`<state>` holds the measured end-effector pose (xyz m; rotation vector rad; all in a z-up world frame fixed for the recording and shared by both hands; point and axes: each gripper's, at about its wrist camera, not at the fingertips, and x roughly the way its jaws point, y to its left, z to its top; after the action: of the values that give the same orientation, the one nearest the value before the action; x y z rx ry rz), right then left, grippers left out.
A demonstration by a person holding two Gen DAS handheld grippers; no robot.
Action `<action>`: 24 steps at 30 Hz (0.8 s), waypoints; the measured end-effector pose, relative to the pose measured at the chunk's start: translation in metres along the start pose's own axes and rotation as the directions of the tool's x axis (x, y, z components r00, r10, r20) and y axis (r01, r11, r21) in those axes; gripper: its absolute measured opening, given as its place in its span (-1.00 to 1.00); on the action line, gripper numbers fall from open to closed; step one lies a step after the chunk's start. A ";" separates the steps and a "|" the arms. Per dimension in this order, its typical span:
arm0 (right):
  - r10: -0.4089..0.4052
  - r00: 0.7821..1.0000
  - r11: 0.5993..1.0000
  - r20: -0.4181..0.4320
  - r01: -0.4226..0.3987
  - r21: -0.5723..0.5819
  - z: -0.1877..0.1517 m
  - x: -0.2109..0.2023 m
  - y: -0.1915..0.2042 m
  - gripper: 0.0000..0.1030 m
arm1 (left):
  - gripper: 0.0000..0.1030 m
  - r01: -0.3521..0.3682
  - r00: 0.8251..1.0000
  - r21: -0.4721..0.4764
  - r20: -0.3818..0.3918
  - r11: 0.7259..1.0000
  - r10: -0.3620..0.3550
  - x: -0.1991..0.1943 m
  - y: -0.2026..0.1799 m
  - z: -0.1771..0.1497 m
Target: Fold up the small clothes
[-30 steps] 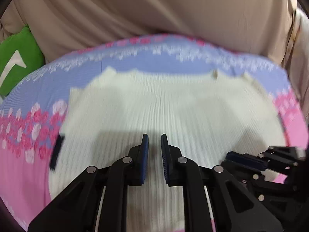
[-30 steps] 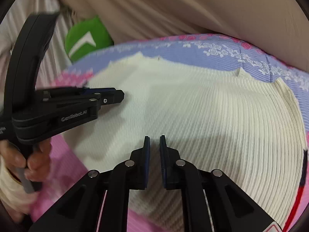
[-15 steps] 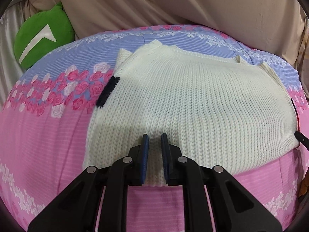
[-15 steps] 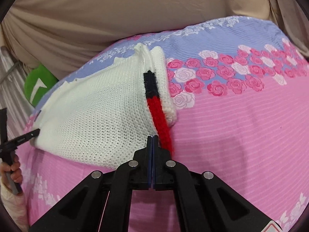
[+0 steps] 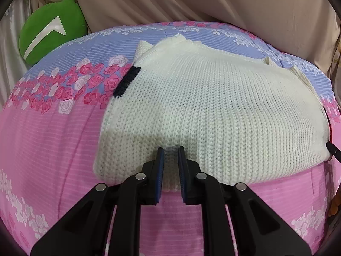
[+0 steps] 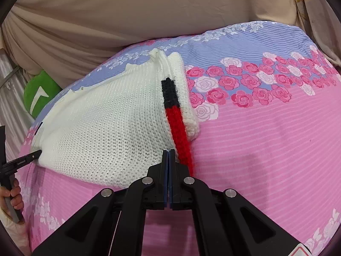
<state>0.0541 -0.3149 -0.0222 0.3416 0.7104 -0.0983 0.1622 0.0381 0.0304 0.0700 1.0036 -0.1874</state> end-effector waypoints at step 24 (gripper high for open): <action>0.204 0.974 0.945 -0.097 -0.222 -0.241 0.057 0.089 0.211 -0.76 | -0.27 0.213 0.977 -0.314 0.081 0.925 -0.197 0.010 0.091 -0.006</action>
<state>0.1999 -0.1336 0.0178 0.1776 0.7428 0.2094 0.1796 0.1269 0.0168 -0.3385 0.9817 -0.2132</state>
